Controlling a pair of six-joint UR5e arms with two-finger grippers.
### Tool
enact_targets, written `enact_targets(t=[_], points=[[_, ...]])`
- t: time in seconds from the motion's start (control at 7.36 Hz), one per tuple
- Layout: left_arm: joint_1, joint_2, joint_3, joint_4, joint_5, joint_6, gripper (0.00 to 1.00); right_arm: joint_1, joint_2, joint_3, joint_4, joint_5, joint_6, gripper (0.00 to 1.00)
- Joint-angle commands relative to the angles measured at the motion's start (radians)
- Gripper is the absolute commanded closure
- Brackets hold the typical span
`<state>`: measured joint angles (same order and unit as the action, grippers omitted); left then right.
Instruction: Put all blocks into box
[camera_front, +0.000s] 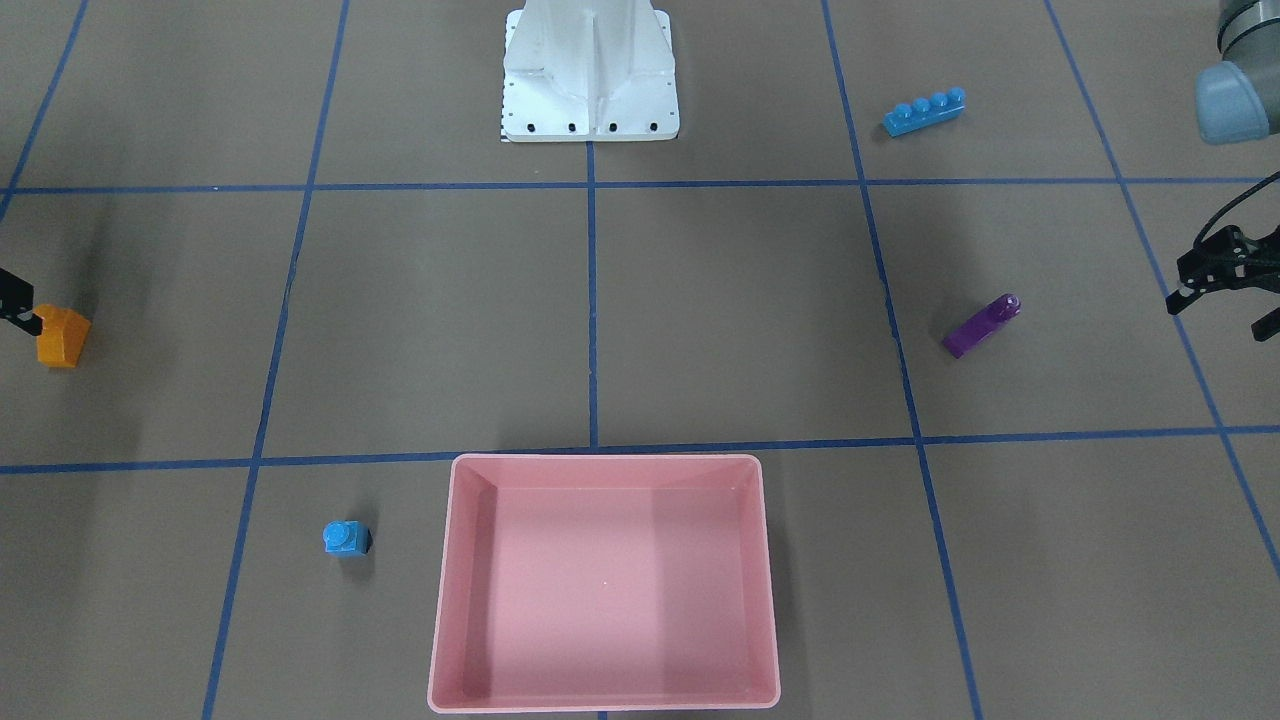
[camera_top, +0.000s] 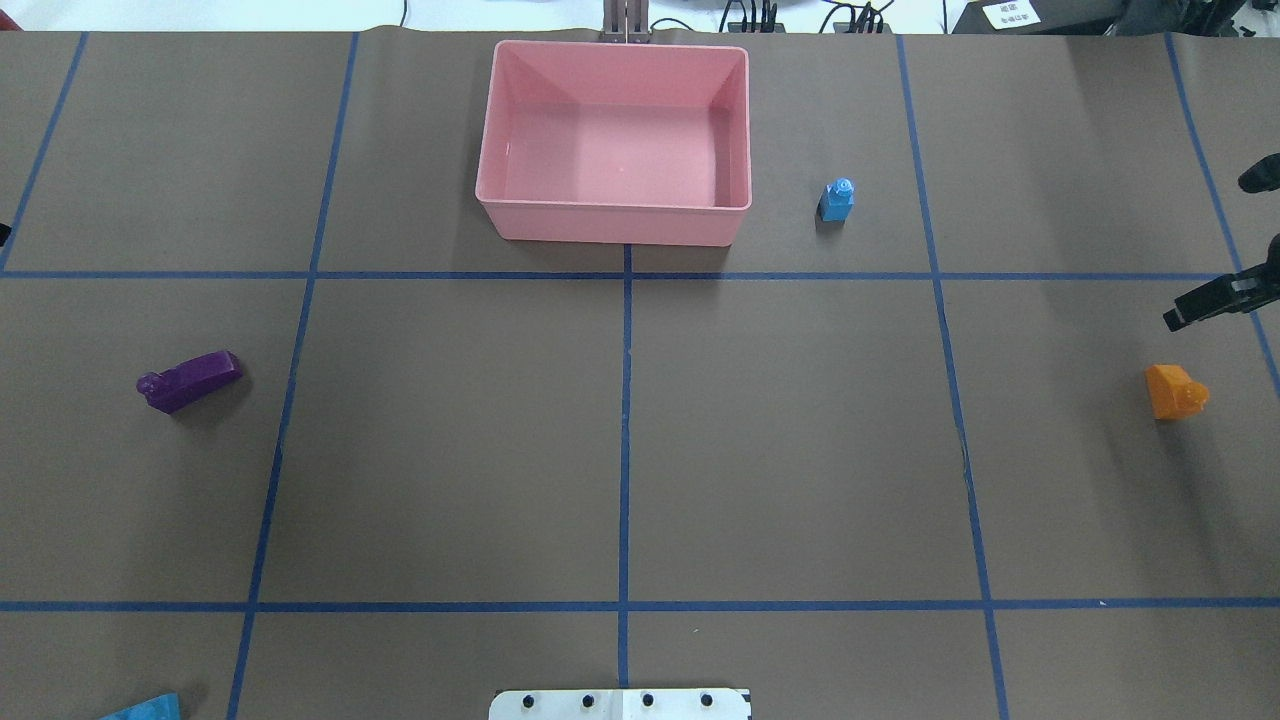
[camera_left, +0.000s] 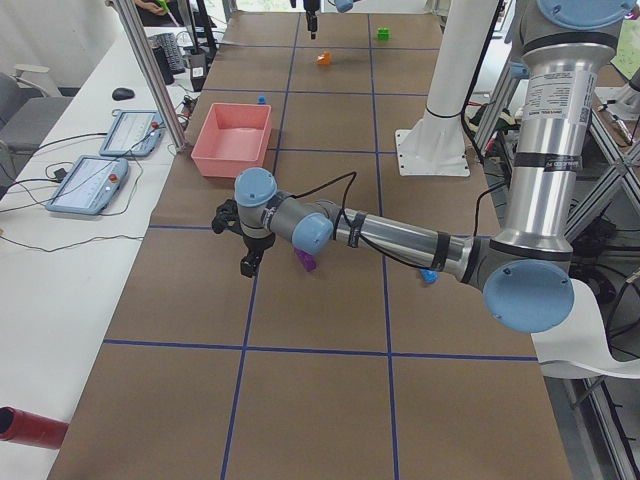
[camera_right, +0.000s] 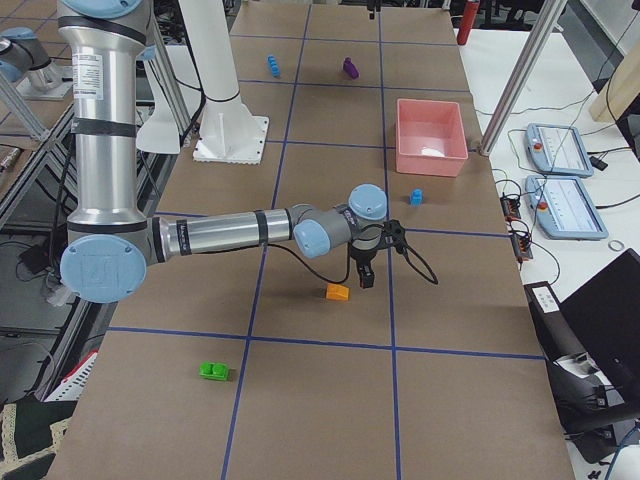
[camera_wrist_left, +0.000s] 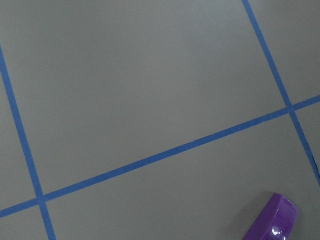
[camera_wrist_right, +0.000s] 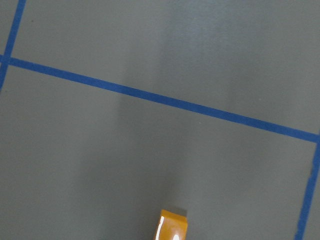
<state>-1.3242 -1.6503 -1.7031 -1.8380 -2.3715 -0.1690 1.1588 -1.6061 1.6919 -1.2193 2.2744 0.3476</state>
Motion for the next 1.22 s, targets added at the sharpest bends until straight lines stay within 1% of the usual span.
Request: enact_targets(t=[0.0,0.14,0.41,0.68,0.82,0.95,1.09], points=[[0.000,-0.002,0.000,-0.001,0.000,0.000,0.00,-0.050,-0.003,-0.069,0.043,-0.024,0.038,0.00],[0.000,-0.002,-0.003,-0.001,0.000,0.000,0.00,-0.050,-0.014,-0.096,0.043,-0.012,0.034,0.00],[0.000,0.000,-0.004,0.000,0.000,0.002,0.00,-0.065,-0.026,-0.104,0.040,-0.009,0.036,0.00],[0.000,0.000,-0.009,0.000,0.000,0.003,0.00,-0.106,-0.014,-0.109,0.040,-0.010,0.048,0.05],[0.000,0.000,-0.010,0.000,0.000,0.003,0.00,-0.114,-0.014,-0.112,0.032,-0.009,0.050,0.20],[0.000,0.000,-0.010,0.000,0.000,0.002,0.00,-0.114,-0.023,-0.115,0.027,-0.010,0.048,0.76],[0.000,0.000,-0.027,0.008,-0.006,-0.001,0.00,-0.113,-0.041,-0.116,0.027,-0.022,0.069,1.00]])
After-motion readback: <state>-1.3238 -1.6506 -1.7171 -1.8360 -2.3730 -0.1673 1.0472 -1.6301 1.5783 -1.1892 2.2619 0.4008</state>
